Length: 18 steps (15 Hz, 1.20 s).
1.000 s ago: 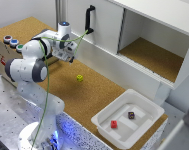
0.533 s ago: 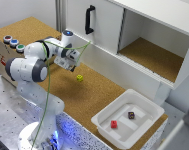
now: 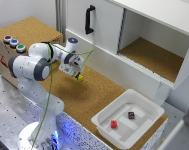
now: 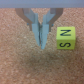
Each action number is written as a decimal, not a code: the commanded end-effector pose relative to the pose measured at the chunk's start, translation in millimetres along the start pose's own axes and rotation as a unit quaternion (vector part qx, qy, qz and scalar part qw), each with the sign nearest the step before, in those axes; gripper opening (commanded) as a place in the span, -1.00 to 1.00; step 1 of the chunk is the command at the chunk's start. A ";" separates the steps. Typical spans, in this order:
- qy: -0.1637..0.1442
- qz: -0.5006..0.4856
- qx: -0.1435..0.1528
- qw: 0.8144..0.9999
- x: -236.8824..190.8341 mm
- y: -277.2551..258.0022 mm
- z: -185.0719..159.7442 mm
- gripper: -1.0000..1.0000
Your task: Push the yellow block to the right
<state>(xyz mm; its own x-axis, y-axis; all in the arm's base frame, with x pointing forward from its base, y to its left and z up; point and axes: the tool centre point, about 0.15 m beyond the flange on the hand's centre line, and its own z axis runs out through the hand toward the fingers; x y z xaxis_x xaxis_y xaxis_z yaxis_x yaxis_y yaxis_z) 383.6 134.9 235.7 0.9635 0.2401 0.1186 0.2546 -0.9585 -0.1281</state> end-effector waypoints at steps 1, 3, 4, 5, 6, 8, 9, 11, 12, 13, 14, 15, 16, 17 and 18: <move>-0.008 -0.025 0.042 0.999 20.8 23.5 34.0 -1.00; -0.006 -0.034 0.042 0.999 27.8 25.2 33.3 -1.00; -0.006 -0.035 0.041 0.999 28.9 26.3 33.3 -1.00; -0.008 -0.037 0.041 0.998 30.8 27.0 34.4 -1.00; -0.009 -0.038 0.043 0.998 32.0 27.3 35.7 -1.00; -0.007 -0.038 0.039 0.998 36.3 27.0 35.8 -1.00; -0.007 -0.039 0.040 0.998 37.6 27.2 35.8 -1.00; -0.006 -0.037 0.037 0.999 38.5 27.7 35.5 -1.00; -0.007 -0.035 0.035 0.999 38.0 29.2 35.4 -1.00; -0.007 -0.034 0.033 0.999 37.9 31.2 35.0 -1.00; -0.005 -0.031 0.029 0.999 38.3 34.0 33.7 -1.00; -0.004 -0.027 0.025 0.999 38.5 37.4 32.5 -1.00; -0.003 -0.026 0.021 0.999 39.7 41.2 32.1 -1.00; -0.001 -0.024 0.016 1.000 41.3 46.3 30.5 -1.00; 0.001 -0.023 0.013 1.000 43.8 51.5 29.1 -1.00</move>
<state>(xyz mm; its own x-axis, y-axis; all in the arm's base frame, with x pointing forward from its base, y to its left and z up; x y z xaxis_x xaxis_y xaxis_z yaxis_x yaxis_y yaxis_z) 416.4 119.9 210.5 0.9507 0.2766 0.1399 0.2940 -0.9477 -0.1240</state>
